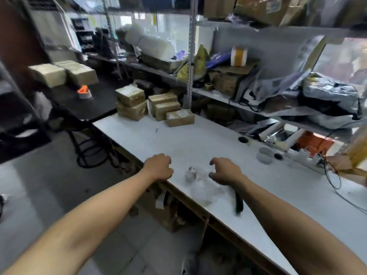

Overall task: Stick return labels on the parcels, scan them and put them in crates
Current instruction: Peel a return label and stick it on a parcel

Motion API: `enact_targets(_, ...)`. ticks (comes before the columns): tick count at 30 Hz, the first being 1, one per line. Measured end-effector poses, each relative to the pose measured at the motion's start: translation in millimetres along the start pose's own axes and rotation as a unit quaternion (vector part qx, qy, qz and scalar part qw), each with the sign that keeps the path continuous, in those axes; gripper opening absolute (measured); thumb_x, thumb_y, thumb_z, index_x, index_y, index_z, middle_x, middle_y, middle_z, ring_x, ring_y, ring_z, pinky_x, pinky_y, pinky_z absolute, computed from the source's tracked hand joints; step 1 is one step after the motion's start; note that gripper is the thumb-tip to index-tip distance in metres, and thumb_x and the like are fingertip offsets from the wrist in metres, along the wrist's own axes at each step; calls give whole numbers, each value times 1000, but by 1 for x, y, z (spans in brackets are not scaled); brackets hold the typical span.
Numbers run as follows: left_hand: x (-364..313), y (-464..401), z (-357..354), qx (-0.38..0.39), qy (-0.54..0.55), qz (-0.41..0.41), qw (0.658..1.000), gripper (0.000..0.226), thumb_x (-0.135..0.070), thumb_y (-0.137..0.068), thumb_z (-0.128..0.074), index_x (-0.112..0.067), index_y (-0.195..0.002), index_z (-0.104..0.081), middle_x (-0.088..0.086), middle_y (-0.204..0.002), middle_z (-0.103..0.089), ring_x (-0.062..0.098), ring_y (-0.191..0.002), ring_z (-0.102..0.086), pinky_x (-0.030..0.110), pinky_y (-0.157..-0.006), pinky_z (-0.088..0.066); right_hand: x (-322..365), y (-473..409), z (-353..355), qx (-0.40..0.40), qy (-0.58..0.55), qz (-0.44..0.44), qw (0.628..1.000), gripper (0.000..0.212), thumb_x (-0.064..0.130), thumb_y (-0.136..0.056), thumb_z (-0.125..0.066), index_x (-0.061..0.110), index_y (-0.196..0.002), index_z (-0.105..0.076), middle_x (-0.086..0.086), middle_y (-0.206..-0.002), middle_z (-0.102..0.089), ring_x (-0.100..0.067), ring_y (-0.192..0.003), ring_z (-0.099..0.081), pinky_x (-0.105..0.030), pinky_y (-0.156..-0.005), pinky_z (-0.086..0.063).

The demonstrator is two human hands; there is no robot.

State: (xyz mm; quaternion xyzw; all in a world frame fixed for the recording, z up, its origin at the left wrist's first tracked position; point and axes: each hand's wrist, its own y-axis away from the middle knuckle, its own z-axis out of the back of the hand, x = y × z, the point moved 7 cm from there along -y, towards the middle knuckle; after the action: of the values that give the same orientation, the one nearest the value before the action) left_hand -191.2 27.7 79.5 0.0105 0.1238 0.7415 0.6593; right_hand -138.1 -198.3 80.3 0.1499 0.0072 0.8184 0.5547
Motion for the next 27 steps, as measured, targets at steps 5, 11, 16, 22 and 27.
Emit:
enact_targets(5,20,-44,8,-5,15,24,1000,47,-37,-97,-51,-20,-142,-52,2,-146,-50,24,-131,-49,39,-102,-45,16,-62,10,-10,-2,28,1000,48,37,-92,-63,23,-138,-54,-2,-132,-61,-24,-123,-54,-36,-92,-48)
enact_targets(11,34,-111,32,-23,35,40,998,45,-39,-98,-53,-20,-139,-54,1,-144,-52,22,-130,-50,37,-100,-46,17,-143,31,-10,0,45,999,49,36,-94,-62,21,-139,-53,-5,-133,-61,-25,-122,-54,-36,-92,-49)
enact_targets(16,64,-159,52,-29,49,73,996,45,-38,-99,-53,-20,-140,-54,0,-145,-52,21,-131,-50,37,-101,-47,38,-218,48,-20,-14,70,997,46,35,-95,-63,20,-137,-54,-5,-133,-61,-23,-119,-56,-34,-87,-50)
enact_targets(22,122,-193,70,-47,120,141,982,45,-38,-98,-53,-20,-139,-55,-1,-145,-52,21,-131,-50,38,-101,-47,92,-291,54,-10,-26,119,992,47,33,-93,-63,18,-137,-55,-5,-128,-62,-23,-116,-57,-33,-85,-49)
enact_targets(27,174,-216,79,-93,217,196,952,42,-38,-97,-55,-22,-135,-58,-1,-142,-56,21,-126,-55,40,-102,-49,154,-344,50,-5,-48,161,986,46,32,-92,-63,17,-135,-57,-6,-129,-63,-24,-117,-57,-29,-80,-43)
